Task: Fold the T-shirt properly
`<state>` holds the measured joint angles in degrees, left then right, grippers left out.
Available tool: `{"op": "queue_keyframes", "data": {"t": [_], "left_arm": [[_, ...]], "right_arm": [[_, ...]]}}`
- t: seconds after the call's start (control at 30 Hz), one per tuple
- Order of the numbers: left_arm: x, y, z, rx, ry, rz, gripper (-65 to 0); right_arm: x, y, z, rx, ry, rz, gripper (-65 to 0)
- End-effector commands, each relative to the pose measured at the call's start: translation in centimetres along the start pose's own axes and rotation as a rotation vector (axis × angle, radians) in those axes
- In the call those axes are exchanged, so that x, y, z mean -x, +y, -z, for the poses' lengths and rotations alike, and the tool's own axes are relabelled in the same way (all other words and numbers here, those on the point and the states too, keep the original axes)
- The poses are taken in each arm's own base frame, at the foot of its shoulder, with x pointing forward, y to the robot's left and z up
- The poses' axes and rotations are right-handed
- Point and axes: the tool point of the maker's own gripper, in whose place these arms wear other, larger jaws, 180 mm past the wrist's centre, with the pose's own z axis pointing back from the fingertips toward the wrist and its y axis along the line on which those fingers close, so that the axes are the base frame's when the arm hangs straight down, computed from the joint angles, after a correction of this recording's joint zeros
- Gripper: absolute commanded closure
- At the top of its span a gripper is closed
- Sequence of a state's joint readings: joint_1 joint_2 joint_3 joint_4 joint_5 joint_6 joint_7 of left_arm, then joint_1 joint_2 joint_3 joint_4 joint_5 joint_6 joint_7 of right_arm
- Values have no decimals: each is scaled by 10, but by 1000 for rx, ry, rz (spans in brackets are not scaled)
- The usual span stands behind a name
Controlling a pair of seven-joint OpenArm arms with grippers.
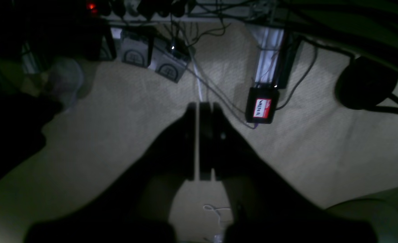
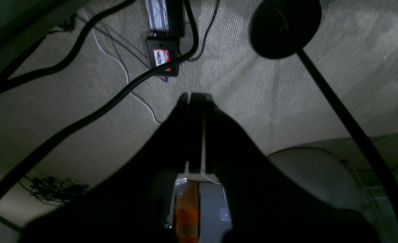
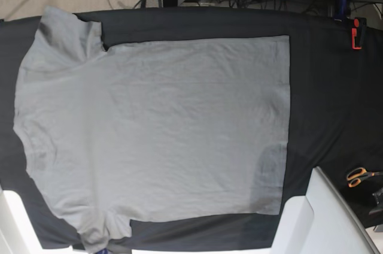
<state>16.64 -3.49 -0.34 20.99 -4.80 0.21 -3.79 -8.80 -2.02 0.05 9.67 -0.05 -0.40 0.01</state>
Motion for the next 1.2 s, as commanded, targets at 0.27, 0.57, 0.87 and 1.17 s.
{"op": "queue_keyframes", "data": {"t": [0.27, 0.57, 0.87, 1.17], "left_arm": [[6, 4, -2, -11, 8, 1, 0], [8, 4, -2, -11, 11, 1, 0], [13, 4, -3, -11, 21, 3, 0], [18, 41, -49, -37, -123, 82, 0]], "right_arm": [[7, -1, 0, 0, 12, 4, -2], [7, -2, 0, 2, 12, 4, -2], [18, -2, -1, 3, 18, 6, -2], [60, -8, -30, 21, 26, 12, 0]]}}
